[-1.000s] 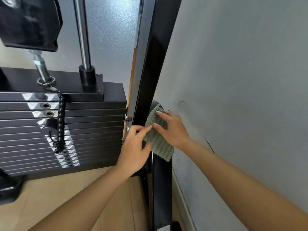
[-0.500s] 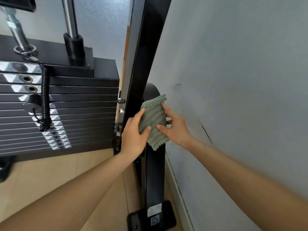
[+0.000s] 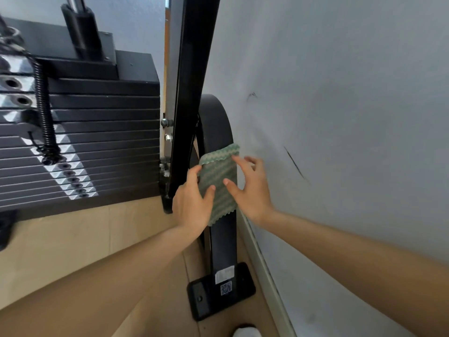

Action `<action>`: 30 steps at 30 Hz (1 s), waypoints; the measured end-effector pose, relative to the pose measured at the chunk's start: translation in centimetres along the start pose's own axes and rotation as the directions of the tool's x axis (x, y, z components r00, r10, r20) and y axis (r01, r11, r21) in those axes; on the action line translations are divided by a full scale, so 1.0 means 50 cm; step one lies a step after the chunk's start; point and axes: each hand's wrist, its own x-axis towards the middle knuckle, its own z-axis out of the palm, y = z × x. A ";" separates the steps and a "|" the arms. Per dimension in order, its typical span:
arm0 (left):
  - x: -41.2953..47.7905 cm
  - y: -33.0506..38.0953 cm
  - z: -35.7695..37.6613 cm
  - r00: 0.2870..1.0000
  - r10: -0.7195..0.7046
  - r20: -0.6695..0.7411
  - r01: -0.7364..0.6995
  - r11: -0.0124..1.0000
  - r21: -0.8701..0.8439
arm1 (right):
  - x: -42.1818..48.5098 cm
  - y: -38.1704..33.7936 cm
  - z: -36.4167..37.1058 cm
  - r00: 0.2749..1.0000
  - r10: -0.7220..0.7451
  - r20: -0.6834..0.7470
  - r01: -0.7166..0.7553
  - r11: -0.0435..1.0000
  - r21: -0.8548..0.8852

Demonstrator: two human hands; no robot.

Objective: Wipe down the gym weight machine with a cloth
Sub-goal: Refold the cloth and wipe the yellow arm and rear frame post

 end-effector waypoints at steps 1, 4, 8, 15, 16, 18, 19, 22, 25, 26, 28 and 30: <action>0.002 0.004 0.000 1.000 -0.027 -0.014 0.027 1.000 0.009 | 0.005 -0.008 0.001 1.000 -0.021 -0.011 0.021 1.000 0.019; 0.016 0.012 -0.004 0.998 -0.043 -0.035 0.043 0.999 0.016 | 0.017 -0.024 0.007 0.999 -0.052 0.013 0.051 0.997 0.057; 0.026 0.022 -0.011 0.991 -0.133 0.019 0.134 0.986 -0.102 | 0.011 -0.018 0.012 0.999 -0.028 0.019 0.026 0.997 0.073; 0.035 0.012 0.007 0.887 -0.454 0.091 0.451 0.805 -0.386 | 0.003 -0.013 0.012 0.974 0.225 -0.014 -0.217 0.951 0.221; 0.034 0.007 0.009 0.863 -0.493 0.106 0.492 0.775 -0.397 | 0.001 -0.013 0.013 0.967 0.255 -0.008 -0.246 0.942 0.226; 0.030 -0.004 0.013 0.824 -0.551 0.135 0.554 0.730 -0.402 | -0.003 -0.009 0.020 0.959 0.284 -0.008 -0.276 0.939 0.206; 0.027 -0.008 0.013 0.810 -0.566 0.152 0.575 0.715 -0.398 | -0.007 -0.004 0.023 0.957 0.290 -0.004 -0.284 0.941 0.185; 0.017 -0.015 0.014 0.788 -0.586 0.186 0.609 0.701 -0.371 | -0.021 0.010 0.032 0.951 0.307 0.034 -0.309 0.944 0.115; -0.005 -0.028 0.022 0.776 -0.599 0.197 0.629 0.718 -0.299 | -0.047 0.029 0.041 0.940 0.328 0.091 -0.334 0.940 0.066; -0.014 -0.034 0.025 0.776 -0.599 0.197 0.630 0.728 -0.271 | -0.059 0.037 0.046 0.936 0.336 0.106 -0.342 0.938 0.053; -0.032 -0.049 0.035 0.779 -0.597 0.194 0.627 0.746 -0.223 | -0.082 0.053 0.056 0.928 0.351 0.125 -0.357 0.934 0.031; -0.053 -0.059 0.042 0.775 -0.597 0.208 0.630 0.753 -0.187 | -0.104 0.070 0.066 0.913 0.378 0.154 -0.387 0.921 0.037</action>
